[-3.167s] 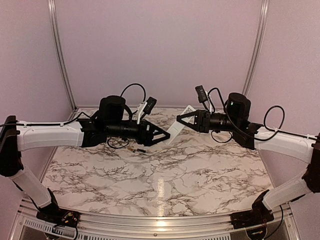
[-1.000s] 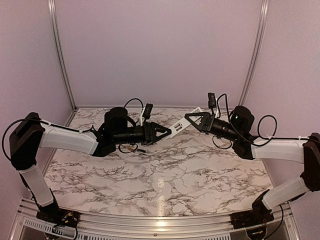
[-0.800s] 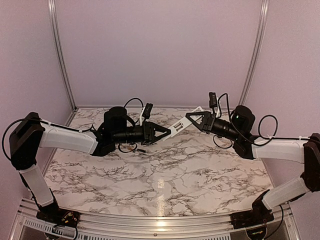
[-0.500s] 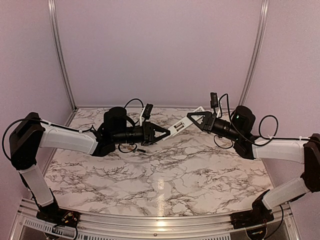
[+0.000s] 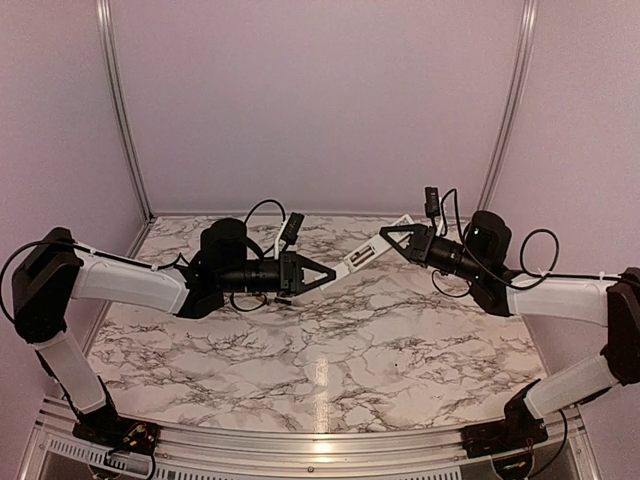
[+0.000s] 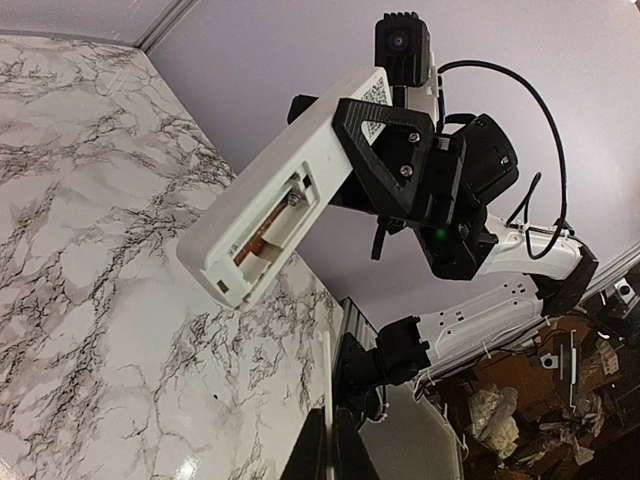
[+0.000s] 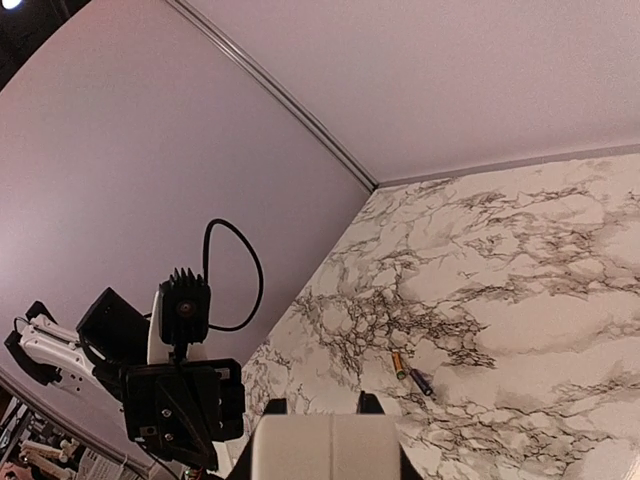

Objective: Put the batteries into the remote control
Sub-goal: Remove the battery cover from the remote control, then place the battery cover at the center of the board.

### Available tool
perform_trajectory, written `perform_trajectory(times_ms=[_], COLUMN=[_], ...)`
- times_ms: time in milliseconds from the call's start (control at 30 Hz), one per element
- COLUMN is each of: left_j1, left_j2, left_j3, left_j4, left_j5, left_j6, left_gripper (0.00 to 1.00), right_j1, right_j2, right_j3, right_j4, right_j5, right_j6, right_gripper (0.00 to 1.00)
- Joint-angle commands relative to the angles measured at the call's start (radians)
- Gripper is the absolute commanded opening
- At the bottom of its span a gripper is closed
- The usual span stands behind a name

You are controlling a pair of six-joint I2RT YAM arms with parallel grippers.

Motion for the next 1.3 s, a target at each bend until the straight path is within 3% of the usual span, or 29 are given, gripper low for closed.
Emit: perform_trajectory(times_ms=[0,200,600,833,1267], left_j1=[-0.001,-0.005,-0.006,-0.006,-0.006], left_j2=[-0.071,-0.088,0.016,0.072,0.051], left_j3=[-0.035,-0.116,-0.141,-0.137,-0.093], left_j4=[-0.209,-0.44,-0.545,-0.527,-0.676], left_j5=[-0.02,-0.067,-0.08,-0.075,-0.207], left_j6=[0.149,0.256,0.329,0.318,0.379], left_gripper=[0.0,0.0,0.0,0.03,0.41], right_j1=[-0.033,-0.044,-0.043,-0.044,-0.043], right_j2=[-0.005,-0.013,0.013,0.031,0.067], right_j3=[-0.021,-0.03,-0.027,-0.015,0.035], right_j4=[-0.014,-0.034,-0.017,-0.03,-0.165], right_j5=[-0.008,-0.036,-0.135,-0.202,-0.239], right_j6=[-0.021,-0.046,-0.065,-0.082,-0.136], right_gripper=[0.0,0.0,0.0,0.0,0.0])
